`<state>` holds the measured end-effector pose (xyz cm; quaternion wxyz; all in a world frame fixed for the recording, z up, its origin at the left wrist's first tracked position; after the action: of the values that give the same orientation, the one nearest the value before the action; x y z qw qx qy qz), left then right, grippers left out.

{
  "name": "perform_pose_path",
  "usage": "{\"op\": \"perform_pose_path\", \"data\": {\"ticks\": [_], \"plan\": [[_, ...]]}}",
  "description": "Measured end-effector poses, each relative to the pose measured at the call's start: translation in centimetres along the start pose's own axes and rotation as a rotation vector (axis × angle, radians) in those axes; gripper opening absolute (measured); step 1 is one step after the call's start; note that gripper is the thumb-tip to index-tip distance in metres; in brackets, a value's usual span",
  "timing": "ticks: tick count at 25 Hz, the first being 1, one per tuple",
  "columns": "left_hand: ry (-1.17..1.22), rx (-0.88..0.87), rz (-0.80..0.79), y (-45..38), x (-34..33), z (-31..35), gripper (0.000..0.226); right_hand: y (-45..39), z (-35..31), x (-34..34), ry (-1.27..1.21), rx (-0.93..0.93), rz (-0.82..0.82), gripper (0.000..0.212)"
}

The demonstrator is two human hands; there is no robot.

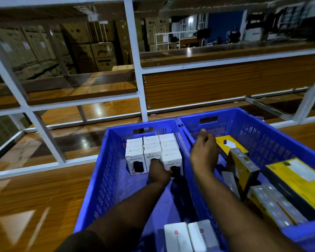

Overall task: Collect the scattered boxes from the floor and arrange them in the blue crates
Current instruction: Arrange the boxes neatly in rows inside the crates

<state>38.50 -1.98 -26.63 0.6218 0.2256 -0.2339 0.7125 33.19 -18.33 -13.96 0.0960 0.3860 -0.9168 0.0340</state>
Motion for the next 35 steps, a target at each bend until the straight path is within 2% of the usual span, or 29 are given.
{"op": "perform_pose_path", "data": {"ticks": [2, 8, 12, 15, 17, 20, 21, 23, 27, 31, 33, 35], "plan": [[-0.032, 0.019, 0.046, -0.1, -0.4, -0.2, 0.057, -0.1, -0.1, 0.0, 0.017, 0.001, 0.011, 0.042], [-0.107, -0.017, -0.014, -0.4, -0.1, 0.2, 0.053, 0.0, -0.2, -0.5, 0.060, 0.079, -0.001, 0.042], [-0.145, -0.005, -0.198, -1.4, 0.9, -0.4, 0.036, 0.3, -0.3, -1.5, 0.095, 0.208, -0.116, 0.040], [-0.089, 0.028, -0.211, -1.4, 4.0, 0.0, 0.026, 2.2, -0.2, -3.4, 0.392, 0.366, -0.385, 0.041], [-0.020, 0.056, -0.179, -0.5, 6.6, 0.8, 0.019, 4.7, 1.0, -5.0, 0.763, 0.430, -0.710, 0.043], [0.084, 0.123, -0.217, 1.1, 9.3, 1.1, 0.036, 9.5, 4.5, -5.0, 1.447, 0.485, -1.221, 0.056], [0.083, 0.138, -0.238, 1.7, 9.9, 1.0, 0.042, 10.5, 5.3, -4.6, 1.563, 0.454, -1.322, 0.059], [0.069, 0.151, -0.276, 2.8, 10.5, 0.8, 0.050, 11.9, 6.1, -4.2, 1.606, 0.349, -1.443, 0.059], [0.054, 0.159, -0.336, 4.4, 10.4, 0.3, 0.069, 14.2, 5.4, -4.3, 1.608, 0.463, -1.553, 0.058], [0.041, 0.137, -0.357, 5.2, 10.4, 0.4, 0.068, 16.2, 6.0, -4.8, 1.502, 0.522, -1.671, 0.045], [0.056, 0.144, -0.323, 5.2, 10.5, 0.0, 0.060, 15.8, 6.7, -5.2, 1.527, 0.455, -1.629, 0.046], [0.094, 0.162, -0.297, 5.2, 10.6, -0.4, 0.050, 14.6, 6.1, -5.2, 1.488, 0.366, -1.471, 0.051]]}}
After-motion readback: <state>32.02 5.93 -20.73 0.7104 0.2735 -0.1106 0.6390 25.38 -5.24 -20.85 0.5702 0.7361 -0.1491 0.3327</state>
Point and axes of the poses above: each hand's wrist, its own y-axis away from the middle knuckle, its own x-axis out of the back of the hand, z = x × y, the point moved 5 cm from there along -y, towards the middle knuckle, and after that the axes turned 10 degrees about -x, right-handed, at the moved point
